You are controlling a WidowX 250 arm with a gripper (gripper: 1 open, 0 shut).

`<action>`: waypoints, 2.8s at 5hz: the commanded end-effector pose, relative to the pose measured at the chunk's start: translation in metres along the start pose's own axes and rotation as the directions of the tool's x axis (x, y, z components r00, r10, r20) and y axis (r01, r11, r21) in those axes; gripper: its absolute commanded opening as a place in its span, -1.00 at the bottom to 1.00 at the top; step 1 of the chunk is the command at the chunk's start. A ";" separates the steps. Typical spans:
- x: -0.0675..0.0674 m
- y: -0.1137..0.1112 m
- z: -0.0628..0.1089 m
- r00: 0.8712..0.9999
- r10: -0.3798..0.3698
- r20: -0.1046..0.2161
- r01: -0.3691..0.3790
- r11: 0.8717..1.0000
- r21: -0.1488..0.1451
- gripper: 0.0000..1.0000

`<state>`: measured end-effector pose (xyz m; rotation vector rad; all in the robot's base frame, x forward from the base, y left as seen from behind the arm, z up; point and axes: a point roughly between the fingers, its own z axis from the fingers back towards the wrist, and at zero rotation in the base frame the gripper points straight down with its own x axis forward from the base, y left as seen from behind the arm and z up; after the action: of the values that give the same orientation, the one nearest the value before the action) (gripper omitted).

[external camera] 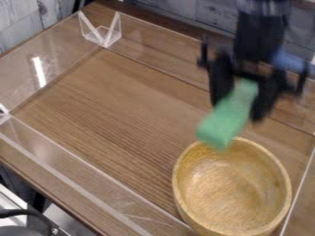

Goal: Remove the green block from inside the brown bowl and put it on the table

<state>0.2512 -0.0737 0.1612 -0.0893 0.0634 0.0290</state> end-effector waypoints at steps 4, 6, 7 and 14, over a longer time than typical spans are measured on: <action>-0.037 -0.032 0.004 0.994 0.015 0.111 -0.013 1.000 -0.015 -1.00; -0.040 -0.042 -0.020 0.991 0.004 0.136 -0.003 1.000 -0.013 -1.00; -0.038 -0.044 -0.026 0.989 0.001 0.148 0.001 1.000 -0.013 -1.00; -0.014 0.017 0.029 0.968 0.059 0.244 -0.054 0.998 -0.028 -1.00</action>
<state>0.2334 -0.0536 0.1768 -0.0956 -0.1349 0.1088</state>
